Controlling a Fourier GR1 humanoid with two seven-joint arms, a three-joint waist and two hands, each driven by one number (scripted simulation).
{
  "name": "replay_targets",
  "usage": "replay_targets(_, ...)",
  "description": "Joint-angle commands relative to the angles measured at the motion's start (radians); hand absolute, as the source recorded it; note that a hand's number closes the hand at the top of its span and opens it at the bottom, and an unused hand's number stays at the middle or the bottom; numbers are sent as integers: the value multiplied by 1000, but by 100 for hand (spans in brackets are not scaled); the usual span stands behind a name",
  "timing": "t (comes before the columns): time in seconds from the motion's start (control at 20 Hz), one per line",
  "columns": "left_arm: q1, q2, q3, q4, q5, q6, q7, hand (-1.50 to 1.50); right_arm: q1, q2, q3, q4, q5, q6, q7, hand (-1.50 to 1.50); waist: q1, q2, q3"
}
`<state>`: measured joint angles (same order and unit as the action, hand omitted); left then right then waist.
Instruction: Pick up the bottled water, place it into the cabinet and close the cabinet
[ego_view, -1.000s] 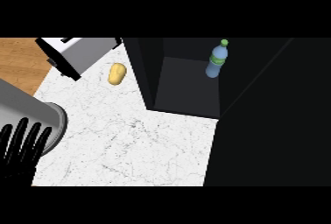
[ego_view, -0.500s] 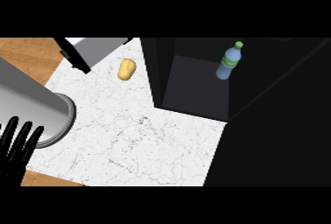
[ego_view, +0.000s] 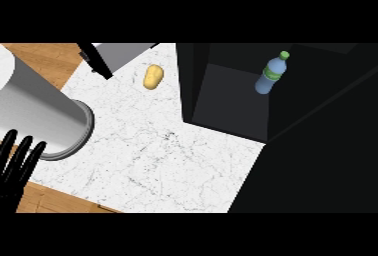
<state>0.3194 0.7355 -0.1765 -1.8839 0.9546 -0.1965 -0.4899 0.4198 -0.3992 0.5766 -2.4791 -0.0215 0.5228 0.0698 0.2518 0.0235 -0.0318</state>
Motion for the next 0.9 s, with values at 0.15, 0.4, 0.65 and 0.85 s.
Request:
replay_targets(0.15,8,17,17,17,17,-22,9,-150,-129,23,143,10,10,34,131,150,-1,4,2)
replay_targets(0.4,7,25,19,19,22,-38,13,-150,-198,24,127,24,1,50,162,150,1,4,1)
replay_targets(0.65,1,26,35,26,34,-48,8,-150,-215,58,106,52,-37,35,169,150,-4,16,3)
replay_targets(0.85,-3,27,41,27,38,-48,9,-150,-194,68,115,76,-83,45,173,150,-4,27,4)
